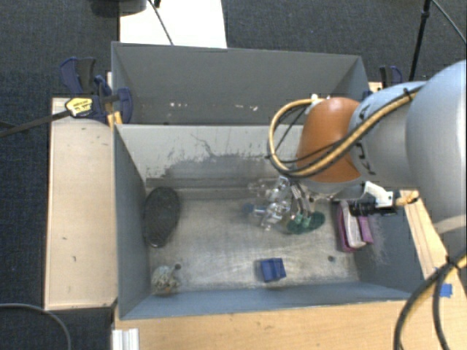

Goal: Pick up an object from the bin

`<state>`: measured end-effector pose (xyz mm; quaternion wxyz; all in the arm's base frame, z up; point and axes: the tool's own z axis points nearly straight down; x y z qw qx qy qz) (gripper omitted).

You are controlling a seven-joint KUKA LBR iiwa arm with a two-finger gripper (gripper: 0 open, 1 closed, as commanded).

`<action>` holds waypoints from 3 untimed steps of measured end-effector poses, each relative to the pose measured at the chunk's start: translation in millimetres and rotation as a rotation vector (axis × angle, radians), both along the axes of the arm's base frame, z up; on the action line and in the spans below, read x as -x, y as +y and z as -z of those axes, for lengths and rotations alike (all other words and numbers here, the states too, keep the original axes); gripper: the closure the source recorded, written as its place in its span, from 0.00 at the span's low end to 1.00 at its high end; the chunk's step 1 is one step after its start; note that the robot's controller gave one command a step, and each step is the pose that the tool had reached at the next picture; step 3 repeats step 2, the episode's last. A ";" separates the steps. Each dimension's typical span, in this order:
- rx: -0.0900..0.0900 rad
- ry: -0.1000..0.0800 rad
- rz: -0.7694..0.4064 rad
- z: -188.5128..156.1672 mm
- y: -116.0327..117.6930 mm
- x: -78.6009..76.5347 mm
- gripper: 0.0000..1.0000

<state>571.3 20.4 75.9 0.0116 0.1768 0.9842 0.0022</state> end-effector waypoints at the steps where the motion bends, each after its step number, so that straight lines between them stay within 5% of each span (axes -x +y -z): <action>1: -0.001 0.012 0.030 -189.6 -4.4 -3.9 1.00; 3: 0.001 0.021 0.027 -184.5 -4.8 -2.4 1.00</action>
Offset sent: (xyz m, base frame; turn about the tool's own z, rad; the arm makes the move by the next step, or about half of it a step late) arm 0.0017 -0.0044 0.1842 0.0353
